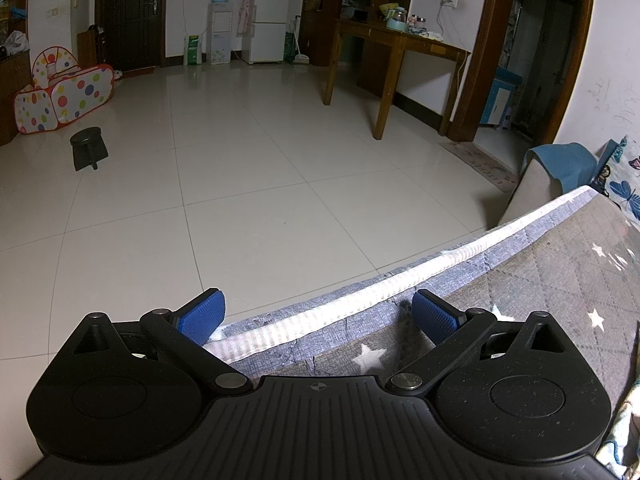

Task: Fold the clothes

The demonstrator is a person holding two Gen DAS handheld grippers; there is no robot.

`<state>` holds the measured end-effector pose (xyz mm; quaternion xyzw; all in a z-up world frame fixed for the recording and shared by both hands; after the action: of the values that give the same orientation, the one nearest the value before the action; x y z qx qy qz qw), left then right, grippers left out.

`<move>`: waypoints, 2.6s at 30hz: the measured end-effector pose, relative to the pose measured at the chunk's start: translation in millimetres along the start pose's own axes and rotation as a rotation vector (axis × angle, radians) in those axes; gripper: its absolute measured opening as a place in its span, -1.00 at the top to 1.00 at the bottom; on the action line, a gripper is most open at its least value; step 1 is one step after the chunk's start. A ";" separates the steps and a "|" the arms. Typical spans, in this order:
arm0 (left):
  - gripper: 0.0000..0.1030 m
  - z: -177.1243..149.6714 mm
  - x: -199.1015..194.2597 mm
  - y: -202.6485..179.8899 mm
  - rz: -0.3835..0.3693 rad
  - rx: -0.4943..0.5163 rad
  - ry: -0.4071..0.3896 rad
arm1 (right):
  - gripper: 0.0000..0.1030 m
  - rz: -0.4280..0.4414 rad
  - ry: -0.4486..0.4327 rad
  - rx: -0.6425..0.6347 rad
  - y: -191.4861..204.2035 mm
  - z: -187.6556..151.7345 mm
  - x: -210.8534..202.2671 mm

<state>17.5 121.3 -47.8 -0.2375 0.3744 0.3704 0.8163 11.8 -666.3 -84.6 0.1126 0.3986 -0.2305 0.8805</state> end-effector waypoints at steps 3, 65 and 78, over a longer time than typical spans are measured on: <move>-0.96 0.1 0.1 1.1 0.000 0.000 0.000 | -1.00 0.000 0.000 0.001 1.3 0.0 0.0; -0.96 -12.0 -3.7 -53.5 -0.174 0.307 -0.041 | -1.00 0.000 0.000 0.000 1.8 -0.1 0.0; -0.95 -39.5 -3.9 -104.3 -0.331 0.539 -0.026 | -1.00 0.000 0.000 0.001 1.9 0.0 0.2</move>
<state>80.2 29.5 -57.2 -0.0654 0.4049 0.1227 0.9037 12.9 -664.7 -84.8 0.1130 0.3986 -0.2304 0.8805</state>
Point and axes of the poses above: each gripper's, at about its wrist camera, not at the fingertips, and x roughly the way its jaws point, y to its left, z to its top, the point moved 8 cm from there along x, roughly the way its jaws point, and after that the axes turned 12 degrees about y, right-handed, at the moved point
